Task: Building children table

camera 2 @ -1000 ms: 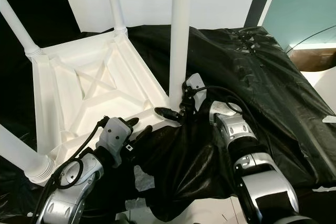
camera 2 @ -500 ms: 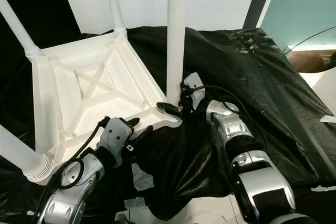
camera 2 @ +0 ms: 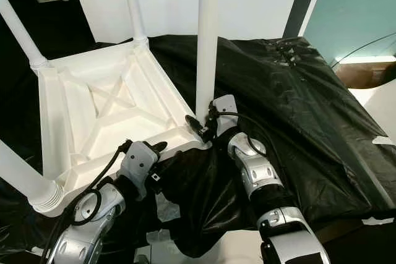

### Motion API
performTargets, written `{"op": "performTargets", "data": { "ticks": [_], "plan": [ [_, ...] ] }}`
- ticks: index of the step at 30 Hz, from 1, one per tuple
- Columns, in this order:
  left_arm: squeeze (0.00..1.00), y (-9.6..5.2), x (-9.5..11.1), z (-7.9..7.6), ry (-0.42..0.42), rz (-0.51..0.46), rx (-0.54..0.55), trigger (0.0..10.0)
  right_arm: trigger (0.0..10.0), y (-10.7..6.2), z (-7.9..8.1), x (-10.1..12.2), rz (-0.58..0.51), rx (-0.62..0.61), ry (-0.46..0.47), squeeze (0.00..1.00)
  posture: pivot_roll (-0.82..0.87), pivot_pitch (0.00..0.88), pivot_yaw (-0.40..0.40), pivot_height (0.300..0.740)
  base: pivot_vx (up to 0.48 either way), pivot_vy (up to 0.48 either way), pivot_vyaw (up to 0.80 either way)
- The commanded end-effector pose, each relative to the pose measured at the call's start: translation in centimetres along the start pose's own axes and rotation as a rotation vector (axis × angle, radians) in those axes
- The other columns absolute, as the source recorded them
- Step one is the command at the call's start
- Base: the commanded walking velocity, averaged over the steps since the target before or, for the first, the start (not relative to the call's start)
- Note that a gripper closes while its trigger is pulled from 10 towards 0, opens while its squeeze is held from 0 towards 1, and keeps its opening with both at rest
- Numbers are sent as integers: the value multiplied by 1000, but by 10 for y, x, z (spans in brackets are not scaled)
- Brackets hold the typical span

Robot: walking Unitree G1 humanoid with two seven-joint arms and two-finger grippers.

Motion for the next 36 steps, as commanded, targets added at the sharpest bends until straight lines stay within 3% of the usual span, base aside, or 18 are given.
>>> {"op": "performTargets", "data": {
  "ticks": [1,12,13,14,15,22,23,24,25,27,30,36],
  "plan": [
    [0,1,-4,0,-6,20,50,10000,10000,-7,-3,-24,89,-94,33,0,100,47,-27,740,0,0,0],
    [0,1,-5,0,-12,24,53,10000,10000,-3,11,-15,29,-220,82,0,101,53,-25,740,0,0,0],
    [0,1,-5,0,-12,25,53,10000,10000,-3,12,-12,19,-226,82,286,100,54,-25,740,0,0,0],
    [0,1,-5,0,-12,25,53,10000,10000,-3,12,-12,19,-226,82,286,100,54,-25,740,0,0,0],
    [0,1,-5,0,-12,26,54,10000,10000,-3,13,-10,13,-218,86,1000,101,56,-26,740,0,0,0],
    [0,1,-5,2,-12,25,58,10000,10000,-6,9,-2,-19,-168,96,1000,102,57,-29,740,0,0,0],
    [0,1,-5,2,-10,26,57,10000,10000,-7,8,1,-27,-127,94,773,102,58,-30,740,0,0,0],
    [0,1,-5,2,-10,26,57,10000,10000,-7,8,1,-27,-127,94,773,102,58,-30,740,0,0,0],
    [0,0,-5,2,-9,28,55,10000,10000,-8,7,3,-26,-71,83,0,103,58,-31,740,0,0,0],
    [0,0,-6,2,-7,30,54,10000,10000,-10,5,6,-29,-12,68,0,105,56,-30,740,0,0,0],
    [0,0,-6,3,-7,29,57,10000,10000,-16,2,11,-21,173,44,0,107,52,-33,740,0,0,0],
    [0,1,-6,3,-7,29,59,10000,10000,-18,1,12,2,274,7,0,107,49,-31,740,0,0,0]
  ]
}}
Point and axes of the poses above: a point about 5 cm out from each wrist's last joint towards the gripper, its own y axis pointing out of the wrist towards the gripper, its own x axis along the axis of the wrist's last joint, z = x × y, the point moved 2 cm from there along y, pointing out of the wrist towards the gripper, and after that the axes turned 7 degrees about y, right-handed, at the moved point
